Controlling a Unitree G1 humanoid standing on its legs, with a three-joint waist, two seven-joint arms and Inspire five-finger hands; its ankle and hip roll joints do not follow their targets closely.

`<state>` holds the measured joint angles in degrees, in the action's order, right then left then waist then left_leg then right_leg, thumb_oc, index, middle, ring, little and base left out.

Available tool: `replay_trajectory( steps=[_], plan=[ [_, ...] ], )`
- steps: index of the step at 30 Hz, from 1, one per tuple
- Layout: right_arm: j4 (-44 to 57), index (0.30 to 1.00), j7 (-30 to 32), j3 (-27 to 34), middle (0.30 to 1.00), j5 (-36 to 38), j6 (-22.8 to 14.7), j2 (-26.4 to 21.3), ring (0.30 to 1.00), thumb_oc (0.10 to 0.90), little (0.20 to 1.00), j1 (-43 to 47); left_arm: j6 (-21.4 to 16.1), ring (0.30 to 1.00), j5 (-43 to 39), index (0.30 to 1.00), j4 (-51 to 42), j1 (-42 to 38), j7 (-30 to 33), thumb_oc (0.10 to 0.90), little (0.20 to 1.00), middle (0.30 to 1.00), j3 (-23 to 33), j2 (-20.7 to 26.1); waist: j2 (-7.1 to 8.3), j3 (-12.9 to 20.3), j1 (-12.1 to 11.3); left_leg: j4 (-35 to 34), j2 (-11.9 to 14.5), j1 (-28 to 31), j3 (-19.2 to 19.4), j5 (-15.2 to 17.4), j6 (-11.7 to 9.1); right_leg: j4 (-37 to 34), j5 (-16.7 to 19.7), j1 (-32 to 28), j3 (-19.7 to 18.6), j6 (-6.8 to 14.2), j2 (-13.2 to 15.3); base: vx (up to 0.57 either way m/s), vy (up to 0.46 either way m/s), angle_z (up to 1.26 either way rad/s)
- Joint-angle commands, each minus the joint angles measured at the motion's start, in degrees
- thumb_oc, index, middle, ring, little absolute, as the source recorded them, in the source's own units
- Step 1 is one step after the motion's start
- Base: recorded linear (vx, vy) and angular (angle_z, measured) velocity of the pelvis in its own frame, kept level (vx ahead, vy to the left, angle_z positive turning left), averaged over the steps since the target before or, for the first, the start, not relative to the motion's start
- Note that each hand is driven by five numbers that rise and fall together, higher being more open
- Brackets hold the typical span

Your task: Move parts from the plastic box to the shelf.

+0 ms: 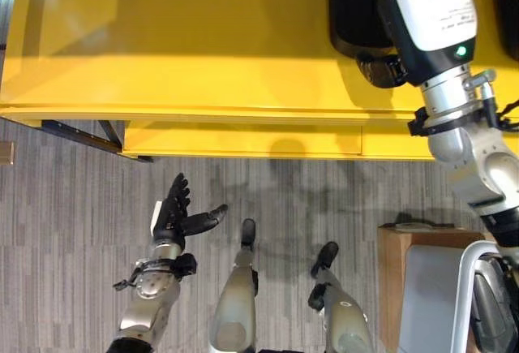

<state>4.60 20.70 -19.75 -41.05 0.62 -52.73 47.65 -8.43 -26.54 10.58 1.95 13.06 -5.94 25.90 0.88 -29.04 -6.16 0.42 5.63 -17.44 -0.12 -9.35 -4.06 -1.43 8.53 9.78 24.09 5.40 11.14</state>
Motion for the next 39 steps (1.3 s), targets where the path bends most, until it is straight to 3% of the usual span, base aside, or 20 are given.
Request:
replay_trajectory(
  steps=[1, 6, 12, 15, 16, 18, 21, 22, 30, 31, 32, 33, 35, 36, 37, 39],
  plan=[
    [4.0, 1.000, 2.8, 2.8, 1.000, -3.7, -0.9, -2.0, 1.000, 0.900, 1.000, 2.5, -2.1, 1.000, 2.4, 1.000, -3.1, 3.9, -0.6, 0.900, 1.000, 1.000, 2.6, 1.7, 2.70, 8.2, 0.7, 0.3, 1.4, 1.7, -0.2, 4.1, 0.2, 4.7, -6.7, -1.7, 0.0, 2.9, 2.0, 0.04, -0.012, -0.02],
    [8.1, 1.000, 2.5, 6.0, 1.000, -0.8, -3.1, 0.0, 1.000, 0.900, 1.000, -2.5, -1.8, 1.000, 2.8, 1.000, -2.6, 4.5, -1.3, 0.900, 1.000, 1.000, 2.7, 0.9, 2.63, 9.9, 1.2, -0.4, 1.6, 3.8, 0.0, 4.2, 0.1, 4.3, -6.9, -3.3, 0.1, 2.9, 1.6, 0.03, -0.013, 0.00],
    [11.2, 1.000, 0.2, 11.4, 1.000, 25.6, -11.2, 15.9, 1.000, 0.900, 1.000, -20.5, -1.1, 1.000, 2.1, 1.000, -1.8, 5.9, -1.9, 0.900, 1.000, 1.000, 2.3, -1.7, 2.19, 13.0, 3.0, -3.2, 2.8, 8.1, 1.6, 3.1, -0.4, 3.4, -7.5, -6.1, -0.4, 2.7, 0.2, 0.05, -0.026, -0.05],
    [11.9, 1.000, -1.5, 12.8, 1.000, 32.1, -12.9, 18.7, 1.000, 0.900, 1.000, -25.4, -1.0, 1.000, 1.7, 1.000, -2.0, 6.4, -2.1, 0.900, 1.000, 1.000, 2.3, -2.3, 2.05, 14.0, 3.4, -4.2, 3.1, 9.0, 2.0, 2.4, -0.6, 2.8, -7.5, -6.8, -0.6, 2.4, -0.4, 0.04, -0.044, -0.15],
    [10.9, 1.000, -2.8, 13.2, 1.000, 39.0, -14.7, 22.0, 1.000, 0.900, 1.000, -29.5, -1.1, 1.000, 1.6, 1.000, -1.8, 6.7, -2.1, 0.900, 1.000, 1.000, 2.1, -2.8, 1.53, 15.0, 3.9, -4.8, 3.8, 10.2, 2.4, 2.2, -1.2, 2.6, -8.3, -7.7, -0.6, 2.2, -1.2, 0.03, -0.063, -0.05],
    [10.5, 1.000, -4.5, 12.8, 1.000, 44.3, -16.1, 24.8, 1.000, 0.900, 1.000, -33.1, -1.2, 1.000, 1.5, 1.000, -2.0, 6.5, -2.0, 0.900, 1.000, 1.000, 2.0, -3.1, 0.97, 15.8, 4.5, -4.8, 4.7, 11.0, 2.8, 1.8, -1.9, 2.3, -9.0, -8.5, -0.9, 1.6, -2.1, 0.04, -0.090, -0.14],
    [10.7, 1.000, -6.5, 11.7, 1.000, 48.1, -16.8, 26.4, 1.000, 0.900, 1.000, -37.3, -1.5, 1.000, 1.5, 1.000, -2.2, 7.0, -2.2, 0.900, 1.000, 1.000, 2.0, -3.7, 0.60, 16.9, 5.2, -4.8, 6.0, 12.0, 3.4, 1.3, -2.5, 1.8, -9.6, -9.4, -1.6, 0.7, -3.5, 0.04, -0.128, -0.12],
    [10.9, 1.000, -8.2, 11.0, 1.000, 49.6, -17.0, 26.4, 1.000, 0.900, 1.000, -39.9, -2.0, 1.000, 2.1, 1.000, -3.2, 7.6, -2.1, 0.900, 1.000, 1.000, 2.3, -4.3, 0.58, 17.7, 5.8, -4.4, 7.6, 12.8, 3.8, 1.0, -3.2, 1.0, -10.3, -10.2, -2.5, -0.2, -5.1, 0.03, -0.128, -0.11],
    [9.6, 1.000, -9.8, 8.0, 1.000, 51.1, -17.2, 25.2, 1.000, 0.900, 1.000, -38.9, -2.8, 1.000, 2.4, 1.000, -4.9, 8.4, -2.1, 0.900, 1.000, 1.000, 2.4, -5.2, 1.26, 18.0, 5.5, -1.5, 9.8, 14.0, 1.9, 0.2, -3.5, 0.3, -10.8, -10.1, -7.1, -2.0, -8.6, 0.02, -0.117, -0.30],
    [8.5, 1.000, -10.3, 7.3, 1.000, 51.6, -17.1, 25.0, 1.000, 0.900, 1.000, -38.2, -3.2, 1.000, 1.7, 1.000, -5.2, 8.6, -2.1, 0.900, 1.000, 1.000, 2.4, -5.7, 1.41, 17.4, 4.3, -0.6, 8.0, 13.9, -3.1, 0.7, -3.4, -0.2, -10.6, -10.2, -8.8, -2.1, -8.9, -0.01, -0.034, -0.23],
    [8.4, 1.000, -10.3, 7.3, 1.000, 51.6, -17.1, 25.0, 1.000, 0.900, 1.000, -38.2, -3.2, 1.000, 1.7, 1.000, -5.2, 8.6, -2.1, 0.900, 1.000, 1.000, 2.4, -5.7, 1.46, 17.5, 4.4, -0.5, 7.9, 13.7, -3.2, 0.6, -3.3, -0.2, -10.5, -10.1, -8.7, -2.1, -8.9, -0.02, -0.015, -0.45],
    [7.5, 1.000, -10.4, 6.6, 1.000, 51.6, -17.1, 25.0, 1.000, 0.900, 1.000, -37.4, -3.2, 1.000, 1.7, 1.000, -5.1, 8.7, -2.2, 0.900, 1.000, 1.000, 2.4, -5.9, 1.65, 17.4, 3.6, -0.1, 6.0, 12.9, -7.6, 1.3, -2.9, -0.6, -10.3, -9.8, -9.5, -2.0, -8.9, -0.02, -0.008, -0.67],
    [6.2, 1.000, -10.8, 5.4, 1.000, 51.8, -17.0, 25.2, 1.000, 0.900, 1.000, -35.8, -3.9, 1.000, 1.1, 1.000, -5.3, 9.2, -2.3, 0.900, 1.000, 1.000, 2.7, -6.3, 2.09, 17.1, 2.1, 0.9, 1.0, 11.5, -15.8, 4.0, -2.2, -1.1, -9.5, -9.4, -12.4, -2.0, -8.9, -0.03, -0.009, -0.61],
    [4.9, 1.000, -11.5, 4.3, 1.000, 52.0, -17.0, 25.6, 1.000, 0.900, 1.000, -34.1, -4.4, 1.000, 1.0, 1.000, -5.6, 9.9, -2.5, 0.900, 1.000, 1.000, 3.4, -6.3, 2.45, 16.9, 0.9, 3.5, -4.6, 10.4, -23.2, 7.3, -0.9, -1.4, -8.8, -8.9, -16.3, -1.9, -9.2, -0.03, 0.055, -0.81],
    [4.1, 1.000, -12.4, 3.5, 1.000, 52.3, -17.0, 25.9, 1.000, 0.900, 1.000, -33.3, -5.1, 1.000, 0.3, 1.000, -6.1, 10.5, -3.3, 0.900, 1.000, 1.000, 3.7, -6.5, 2.28, 17.2, 0.8, 4.8, -6.7, 10.7, -24.5, 9.1, -0.1, -1.8, -8.0, -8.7, -19.3, -1.7, -9.8, -0.02, 0.060, -1.42],
    [4.3, 1.000, -12.8, 3.6, 1.000, 52.4, -16.9, 25.7, 1.000, 0.900, 1.000, -33.8, -5.3, 1.000, 0.0, 1.000, -6.0, 10.6, -3.6, 0.900, 1.000, 1.000, 3.5, -6.7, 1.96, 17.6, 0.9, 4.5, -6.3, 11.3, -23.3, 9.4, 0.0, -2.2, -7.8, -9.0, -19.9, -1.6, -9.9, 0.04, 0.088, -1.60]
  ],
)
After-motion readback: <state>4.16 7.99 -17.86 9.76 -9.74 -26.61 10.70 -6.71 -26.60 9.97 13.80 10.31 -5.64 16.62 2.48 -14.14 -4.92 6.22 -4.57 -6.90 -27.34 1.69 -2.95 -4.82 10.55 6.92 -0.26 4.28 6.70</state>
